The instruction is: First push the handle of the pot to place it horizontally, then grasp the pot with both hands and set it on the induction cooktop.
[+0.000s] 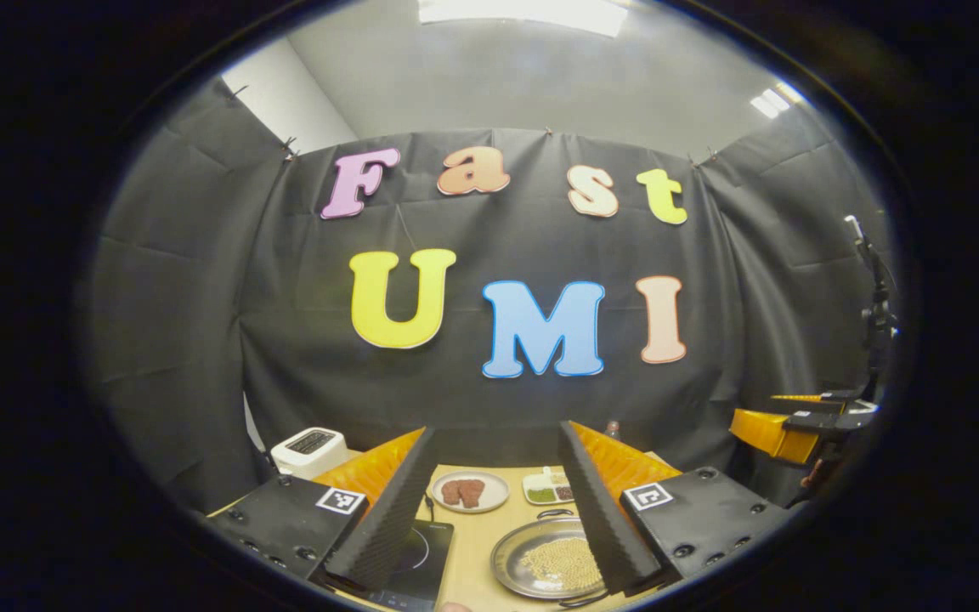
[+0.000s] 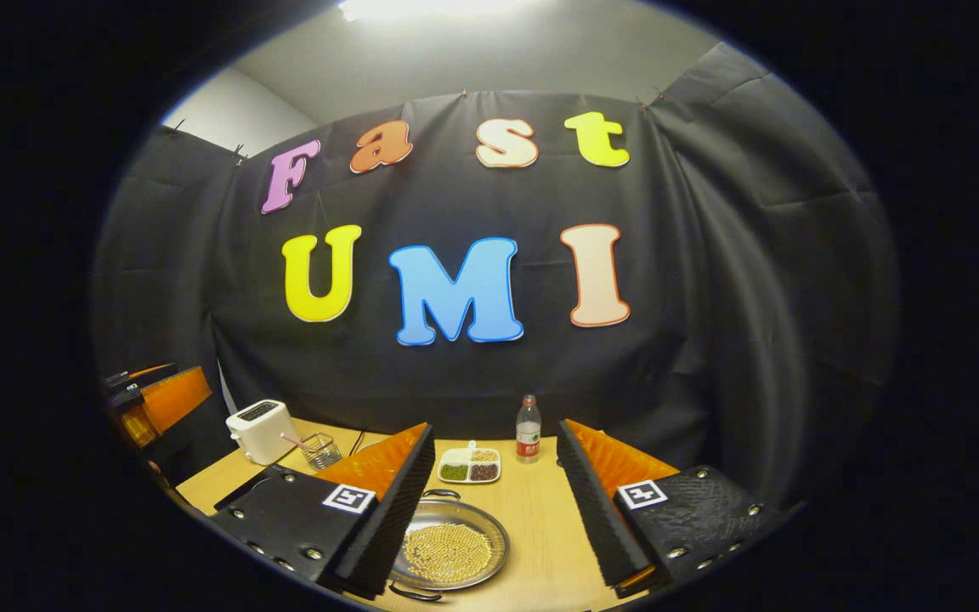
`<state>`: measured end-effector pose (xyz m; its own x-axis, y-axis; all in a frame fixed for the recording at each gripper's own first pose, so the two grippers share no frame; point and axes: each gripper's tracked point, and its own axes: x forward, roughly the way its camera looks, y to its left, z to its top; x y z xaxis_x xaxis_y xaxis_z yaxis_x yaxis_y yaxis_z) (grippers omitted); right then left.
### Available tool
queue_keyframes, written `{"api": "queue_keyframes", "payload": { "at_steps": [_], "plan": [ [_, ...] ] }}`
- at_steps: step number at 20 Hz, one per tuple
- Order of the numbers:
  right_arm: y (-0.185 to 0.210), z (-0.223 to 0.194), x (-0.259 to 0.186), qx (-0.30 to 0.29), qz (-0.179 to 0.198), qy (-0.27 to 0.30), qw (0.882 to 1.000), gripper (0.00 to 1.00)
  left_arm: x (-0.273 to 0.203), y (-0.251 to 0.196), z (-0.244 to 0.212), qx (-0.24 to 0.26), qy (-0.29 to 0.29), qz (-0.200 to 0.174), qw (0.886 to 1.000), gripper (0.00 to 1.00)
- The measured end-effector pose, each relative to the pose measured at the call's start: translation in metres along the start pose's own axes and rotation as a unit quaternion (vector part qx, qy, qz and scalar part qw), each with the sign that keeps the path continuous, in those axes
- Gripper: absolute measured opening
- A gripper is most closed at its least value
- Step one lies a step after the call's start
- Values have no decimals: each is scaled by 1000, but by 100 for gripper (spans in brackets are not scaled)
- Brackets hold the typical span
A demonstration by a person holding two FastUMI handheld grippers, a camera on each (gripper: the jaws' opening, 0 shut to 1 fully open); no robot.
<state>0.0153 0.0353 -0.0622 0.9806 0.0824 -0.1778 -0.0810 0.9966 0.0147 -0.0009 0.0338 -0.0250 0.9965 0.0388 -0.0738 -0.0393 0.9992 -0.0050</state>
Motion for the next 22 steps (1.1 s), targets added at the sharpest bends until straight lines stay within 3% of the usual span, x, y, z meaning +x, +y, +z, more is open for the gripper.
{"api": "queue_keyframes", "payload": {
  "at_steps": [3,4,5,6,7,8,9,10,16,17,18,22],
  "plan": [
    [18,-31,7,5,31,55,998,63,-3,8,-4,5,5,10,1000,91],
    [25,-43,9,0,43,73,996,44,-3,10,-6,5,6,12,1000,91],
    [32,-56,9,-3,54,100,994,35,-4,12,-7,5,8,15,1000,91],
    [45,-70,8,0,83,128,988,15,-5,15,-7,5,10,18,1000,91],
    [59,-84,6,-2,110,152,982,14,-5,16,-10,5,12,21,1000,91],
    [61,-104,8,-3,110,180,977,16,-6,20,-13,5,15,23,1000,91],
    [68,-114,10,0,126,200,972,0,-7,23,-14,6,18,27,999,91],
    [76,-126,6,-1,134,226,965,0,-8,25,-18,7,21,30,999,99],
    [120,-218,-10,36,194,398,896,0,-17,45,-36,1,47,52,998,92],
    [127,-229,-12,48,200,416,886,0,-18,49,-38,1,50,56,997,91],
    [134,-241,-13,57,201,435,876,0,-20,51,-42,0,54,60,997,99],
    [147,-273,-18,79,205,492,842,0,-25,66,-56,-8,71,76,994,96]
  ]
}}
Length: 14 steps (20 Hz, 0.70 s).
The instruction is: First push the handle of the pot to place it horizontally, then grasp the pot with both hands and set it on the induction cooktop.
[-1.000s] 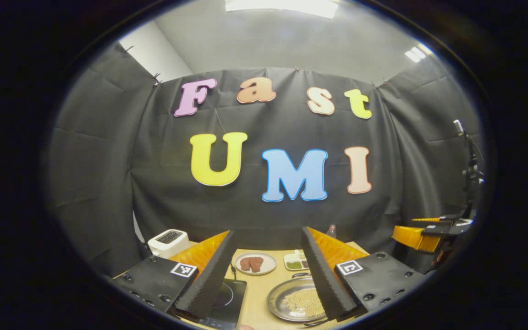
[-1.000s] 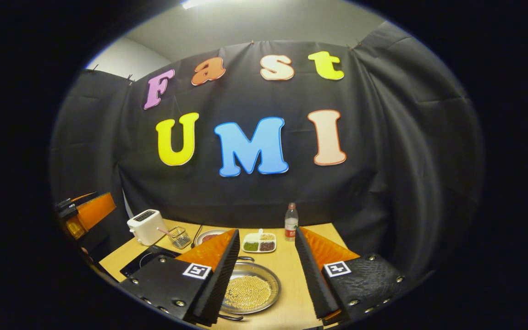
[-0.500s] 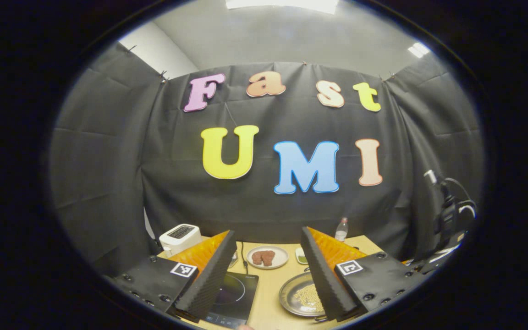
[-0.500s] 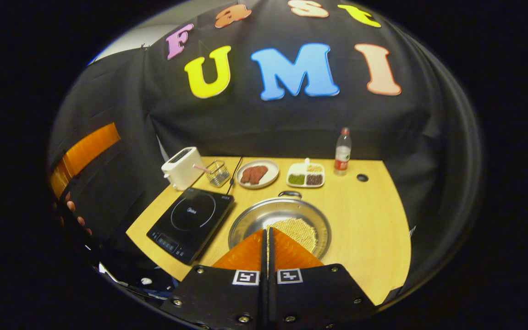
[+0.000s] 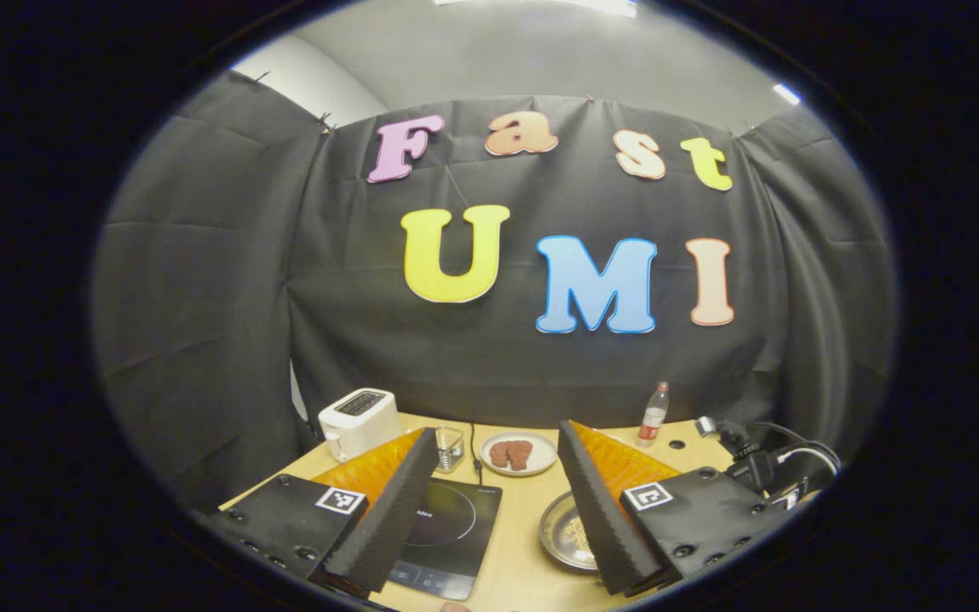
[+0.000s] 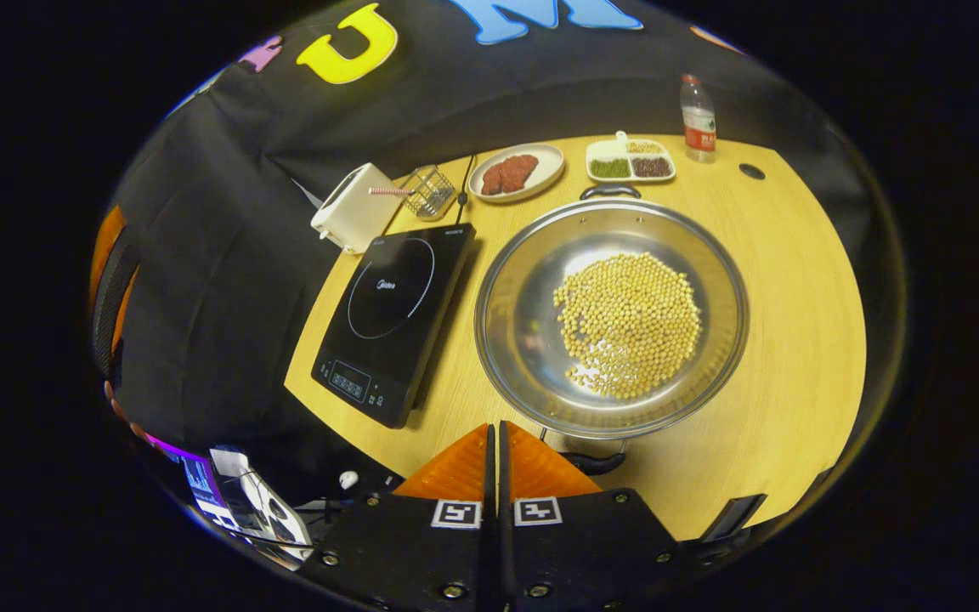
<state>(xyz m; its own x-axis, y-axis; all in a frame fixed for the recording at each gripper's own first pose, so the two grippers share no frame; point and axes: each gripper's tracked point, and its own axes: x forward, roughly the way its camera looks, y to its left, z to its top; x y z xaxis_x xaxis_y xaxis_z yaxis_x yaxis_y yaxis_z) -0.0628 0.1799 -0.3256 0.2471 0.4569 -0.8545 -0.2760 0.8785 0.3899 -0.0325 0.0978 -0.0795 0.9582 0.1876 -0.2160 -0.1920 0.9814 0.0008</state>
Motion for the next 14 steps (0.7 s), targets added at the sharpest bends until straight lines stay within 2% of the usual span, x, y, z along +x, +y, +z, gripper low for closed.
{"api": "queue_keyframes", "payload": {
  "at_steps": [2,3,8,9,14],
  "plan": [
    [1,-6,19,5,1,22,1000,0,0,6,-6,-5,8,6,1000,92],
    [1,-8,27,3,-1,30,1000,0,2,9,-8,-6,11,9,1000,95],
    [-3,-20,63,-1,-19,56,998,0,3,19,-11,-2,19,17,1000,95],
    [-6,-21,68,2,-23,60,998,0,3,19,-11,-1,19,18,1000,92],
    [-22,-27,82,34,-40,62,997,0,3,21,-15,5,25,21,999,92]
  ]
}}
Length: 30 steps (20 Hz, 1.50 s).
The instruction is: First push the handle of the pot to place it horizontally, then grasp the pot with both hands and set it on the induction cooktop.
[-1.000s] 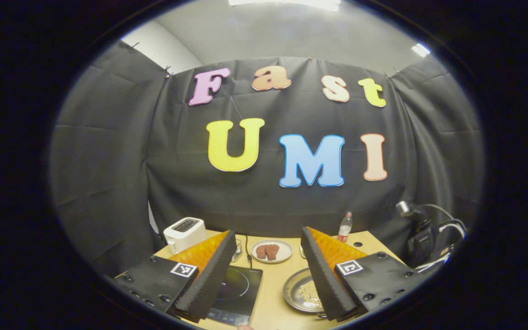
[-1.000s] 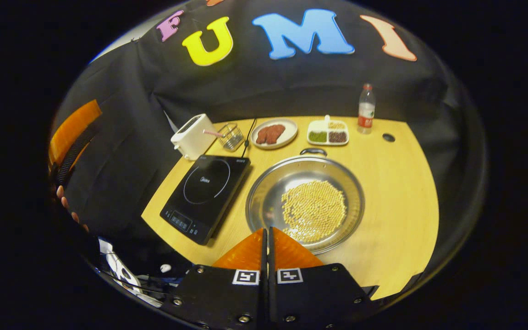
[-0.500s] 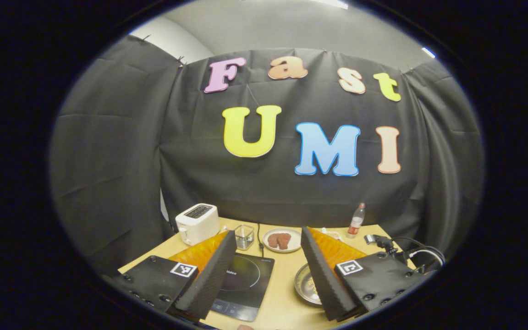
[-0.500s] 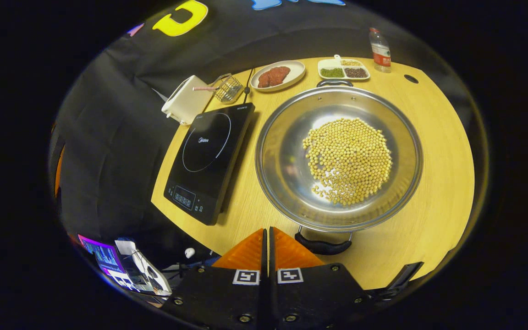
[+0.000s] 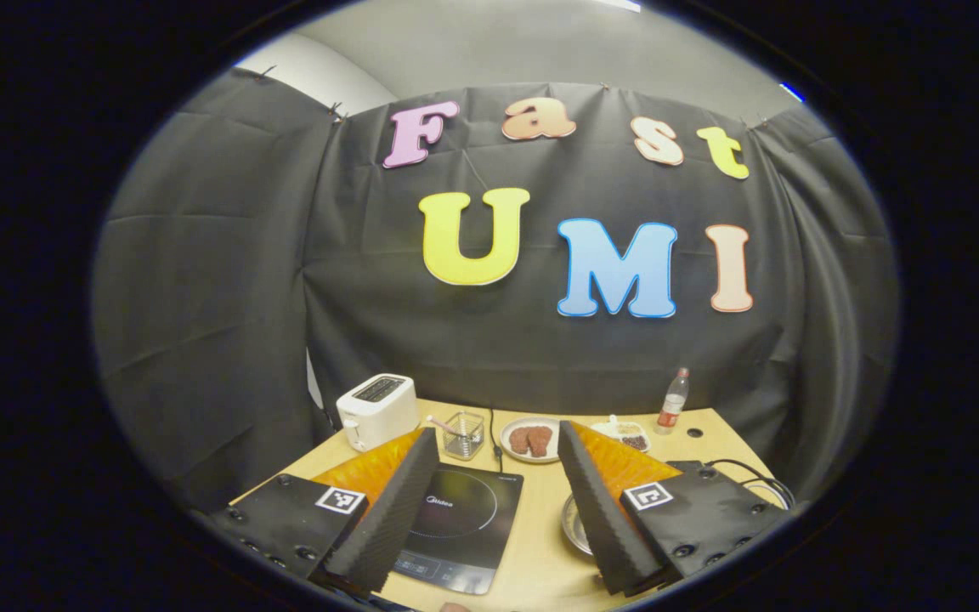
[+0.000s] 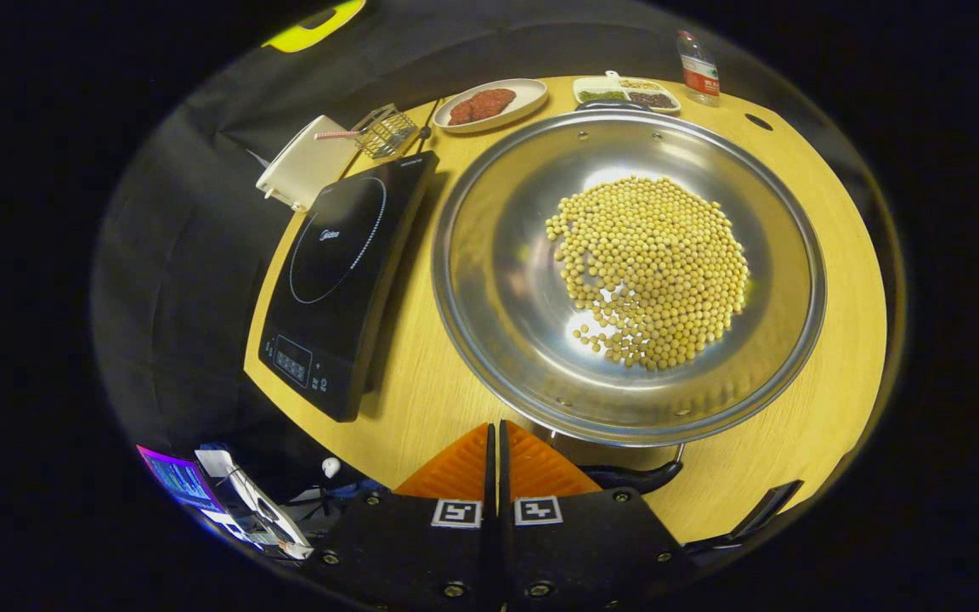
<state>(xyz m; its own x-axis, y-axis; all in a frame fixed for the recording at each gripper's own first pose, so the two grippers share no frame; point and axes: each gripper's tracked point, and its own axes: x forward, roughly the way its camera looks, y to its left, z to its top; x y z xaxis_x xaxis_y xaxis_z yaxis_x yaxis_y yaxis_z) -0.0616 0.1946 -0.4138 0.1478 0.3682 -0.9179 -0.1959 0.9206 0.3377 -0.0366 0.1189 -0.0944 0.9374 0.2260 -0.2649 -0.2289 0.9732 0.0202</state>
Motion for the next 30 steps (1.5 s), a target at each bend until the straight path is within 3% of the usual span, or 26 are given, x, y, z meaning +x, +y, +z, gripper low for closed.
{"api": "queue_keyframes", "payload": {
  "at_steps": [2,17,18,25,30],
  "plan": [
    [-1,-1,1,34,13,1,999,0,0,-1,-2,1,2,-2,1000,99],
    [-86,-7,-25,107,-32,-11,994,0,17,-50,2,7,0,-55,998,99],
    [-94,-9,-27,104,-39,-10,994,0,19,-53,2,9,0,-57,998,92],
    [-163,-7,-39,100,-107,4,989,0,22,-69,-1,14,6,-64,998,92],
    [-198,1,-45,121,-126,12,985,0,24,-78,0,16,8,-65,998,92]
  ]
}}
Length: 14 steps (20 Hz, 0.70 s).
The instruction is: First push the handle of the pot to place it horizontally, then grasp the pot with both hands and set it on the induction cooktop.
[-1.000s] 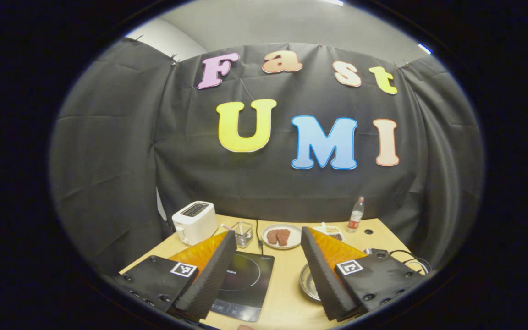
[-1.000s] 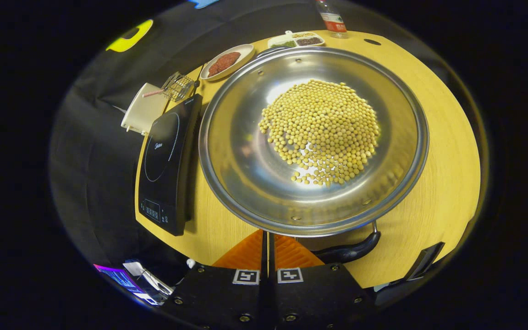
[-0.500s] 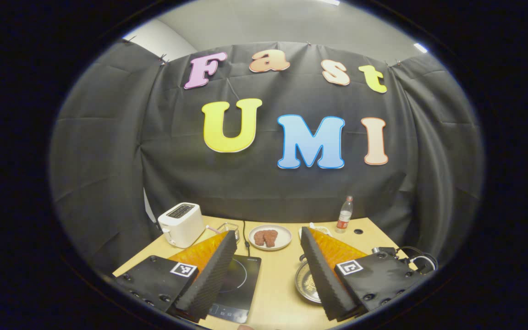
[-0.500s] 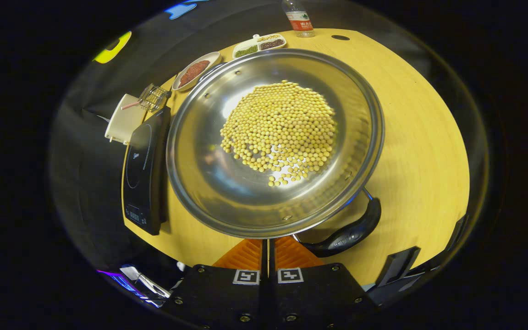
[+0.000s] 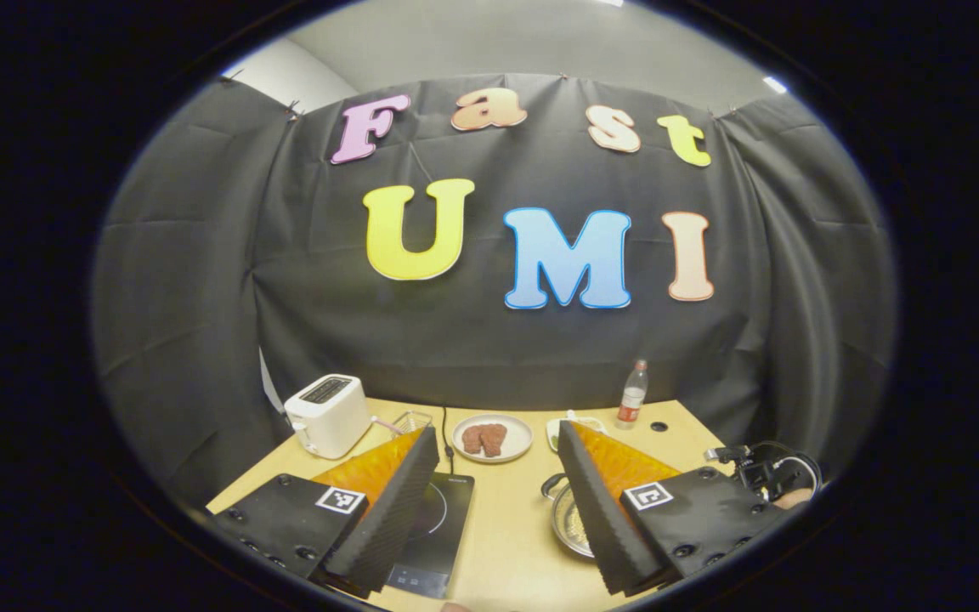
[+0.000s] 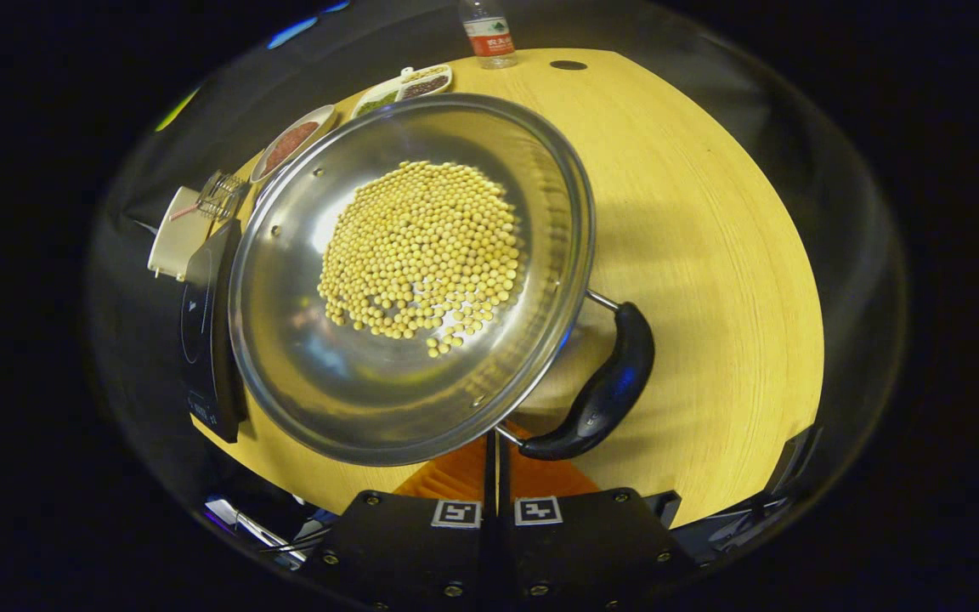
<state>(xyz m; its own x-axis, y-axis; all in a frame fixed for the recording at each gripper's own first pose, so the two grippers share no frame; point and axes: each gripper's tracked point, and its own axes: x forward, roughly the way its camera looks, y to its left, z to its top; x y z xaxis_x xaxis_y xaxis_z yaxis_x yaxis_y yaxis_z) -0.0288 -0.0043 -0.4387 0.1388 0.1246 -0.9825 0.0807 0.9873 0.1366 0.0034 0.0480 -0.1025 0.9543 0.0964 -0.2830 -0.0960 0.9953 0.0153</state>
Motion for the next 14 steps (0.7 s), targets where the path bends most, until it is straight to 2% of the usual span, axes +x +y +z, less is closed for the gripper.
{"api": "queue_keyframes", "payload": {
  "at_steps": [6,9,10,14],
  "plan": [
    [-26,23,3,11,-18,10,1000,0,4,-14,3,7,1,-2,1000,95],
    [-37,40,1,14,-25,13,1000,0,5,-20,1,9,3,-1,1000,95],
    [-41,44,1,13,-29,13,999,0,6,-21,1,9,4,0,1000,92],
    [-59,60,-2,-10,-48,13,999,0,9,-28,-2,14,9,3,1000,92]
  ]
}}
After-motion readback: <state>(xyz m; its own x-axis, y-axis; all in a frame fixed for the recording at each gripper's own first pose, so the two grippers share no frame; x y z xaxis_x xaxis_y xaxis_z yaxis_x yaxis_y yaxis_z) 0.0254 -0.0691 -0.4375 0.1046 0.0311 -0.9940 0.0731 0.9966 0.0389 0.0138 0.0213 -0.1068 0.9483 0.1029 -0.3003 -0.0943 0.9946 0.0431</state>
